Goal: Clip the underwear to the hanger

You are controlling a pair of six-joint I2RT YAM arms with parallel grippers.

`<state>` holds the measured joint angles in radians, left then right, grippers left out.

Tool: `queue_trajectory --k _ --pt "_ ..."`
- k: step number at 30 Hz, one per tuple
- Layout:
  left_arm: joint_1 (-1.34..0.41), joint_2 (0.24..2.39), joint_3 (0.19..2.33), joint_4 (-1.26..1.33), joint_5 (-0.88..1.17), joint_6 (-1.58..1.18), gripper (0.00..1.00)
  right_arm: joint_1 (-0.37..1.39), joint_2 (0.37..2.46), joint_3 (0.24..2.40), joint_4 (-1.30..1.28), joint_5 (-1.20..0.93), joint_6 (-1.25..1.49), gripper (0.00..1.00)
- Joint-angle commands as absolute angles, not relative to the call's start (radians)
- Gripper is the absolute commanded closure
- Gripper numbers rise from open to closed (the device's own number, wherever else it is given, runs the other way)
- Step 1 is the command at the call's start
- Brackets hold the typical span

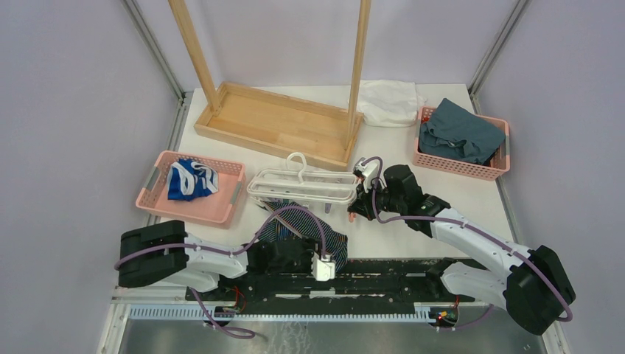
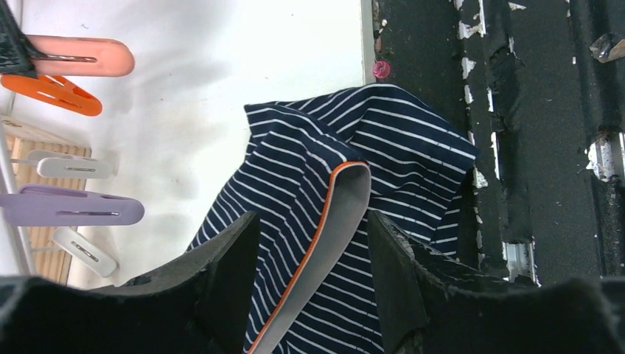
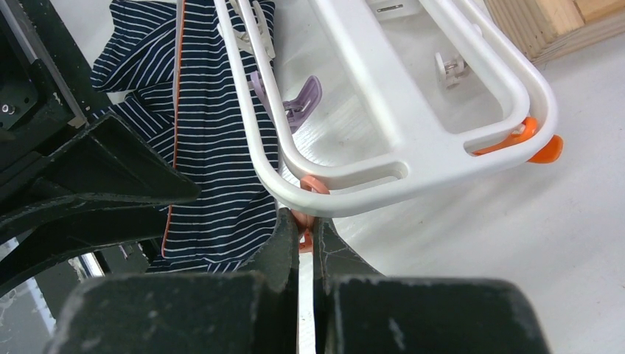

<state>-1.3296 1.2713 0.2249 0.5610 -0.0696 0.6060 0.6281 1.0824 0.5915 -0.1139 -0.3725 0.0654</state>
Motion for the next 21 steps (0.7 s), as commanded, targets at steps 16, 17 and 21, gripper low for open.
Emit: queue_trajectory --k 16,17,21 --pt "-1.398 1.424 0.212 0.830 -0.184 0.582 0.38 0.628 1.086 0.622 -0.045 -0.379 0.070 0.99" --pt "-1.402 1.439 0.215 0.838 -0.196 0.583 0.39 0.629 1.085 0.622 -0.046 -0.378 0.070 0.99" --pt "-1.411 1.461 0.222 0.853 -0.228 0.582 0.45 0.628 1.079 0.620 -0.052 -0.375 0.067 0.99"
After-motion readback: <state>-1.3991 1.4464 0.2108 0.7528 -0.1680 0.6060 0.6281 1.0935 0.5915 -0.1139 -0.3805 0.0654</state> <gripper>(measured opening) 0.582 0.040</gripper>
